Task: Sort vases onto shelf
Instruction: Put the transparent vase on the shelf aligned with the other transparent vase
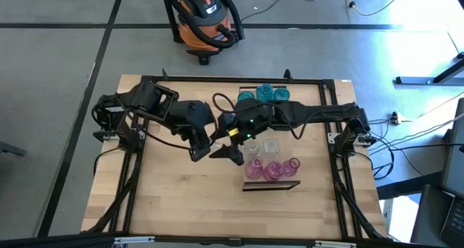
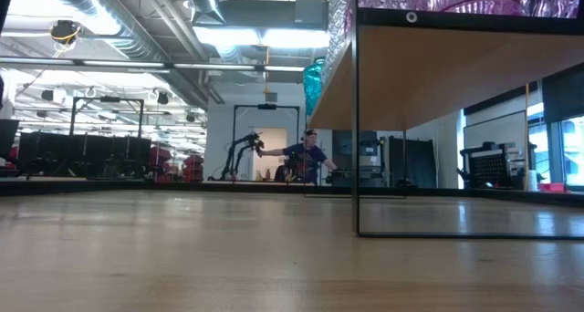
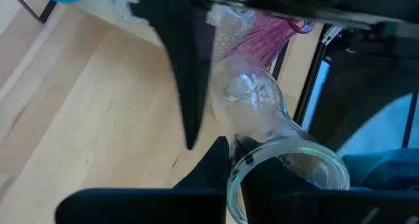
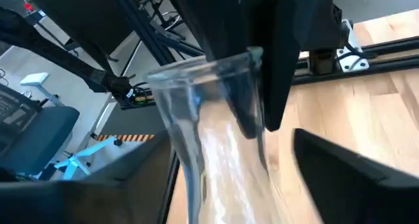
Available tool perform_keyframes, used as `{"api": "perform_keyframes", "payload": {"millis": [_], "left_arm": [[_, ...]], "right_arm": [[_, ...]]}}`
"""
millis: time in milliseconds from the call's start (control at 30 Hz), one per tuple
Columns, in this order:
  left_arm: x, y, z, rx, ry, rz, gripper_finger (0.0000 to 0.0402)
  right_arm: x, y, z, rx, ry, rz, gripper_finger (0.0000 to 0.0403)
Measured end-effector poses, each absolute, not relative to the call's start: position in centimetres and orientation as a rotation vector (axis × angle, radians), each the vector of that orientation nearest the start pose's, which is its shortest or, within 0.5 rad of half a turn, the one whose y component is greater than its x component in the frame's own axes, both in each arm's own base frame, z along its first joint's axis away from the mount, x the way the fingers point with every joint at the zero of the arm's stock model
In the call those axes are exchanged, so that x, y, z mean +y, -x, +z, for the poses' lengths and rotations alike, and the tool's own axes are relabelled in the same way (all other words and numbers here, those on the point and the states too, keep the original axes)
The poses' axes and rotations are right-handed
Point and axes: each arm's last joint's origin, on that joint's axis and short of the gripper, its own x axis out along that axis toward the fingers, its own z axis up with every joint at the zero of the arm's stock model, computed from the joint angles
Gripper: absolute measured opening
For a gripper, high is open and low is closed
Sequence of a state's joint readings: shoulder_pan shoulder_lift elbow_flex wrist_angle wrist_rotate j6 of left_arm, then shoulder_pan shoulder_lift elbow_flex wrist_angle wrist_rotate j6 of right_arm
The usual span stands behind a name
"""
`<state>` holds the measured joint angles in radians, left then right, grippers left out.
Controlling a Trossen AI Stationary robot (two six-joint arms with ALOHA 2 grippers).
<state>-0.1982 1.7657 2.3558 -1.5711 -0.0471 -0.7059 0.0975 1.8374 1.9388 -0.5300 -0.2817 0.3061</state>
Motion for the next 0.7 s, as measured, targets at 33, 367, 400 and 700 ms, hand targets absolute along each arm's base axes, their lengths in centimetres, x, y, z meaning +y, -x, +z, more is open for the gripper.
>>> {"api": "perform_keyframes", "payload": {"millis": [33, 367, 400, 700], "left_arm": [[-5.8, -28.9, 46.8, 0.975, 0.526, 0.207, 0.001], [-5.8, -28.1, 47.6, 0.939, 0.538, 0.187, 0.001], [-5.7, -28.1, 47.7, 0.928, 0.54, 0.187, 0.001], [-5.6, -27.4, 48.6, 0.869, 0.53, 0.17, 0.0033]], "right_arm": [[4.8, -41.1, 40.3, 0.483, -0.338, 0.305, 0.0282], [5.0, -41.1, 40.9, 0.436, -0.284, 0.415, 0.0113], [5.1, -41.1, 41.0, 0.428, -0.288, 0.421, 0.0113], [5.1, -41.2, 41.4, 0.389, -0.316, 0.439, 0.0113]]}}
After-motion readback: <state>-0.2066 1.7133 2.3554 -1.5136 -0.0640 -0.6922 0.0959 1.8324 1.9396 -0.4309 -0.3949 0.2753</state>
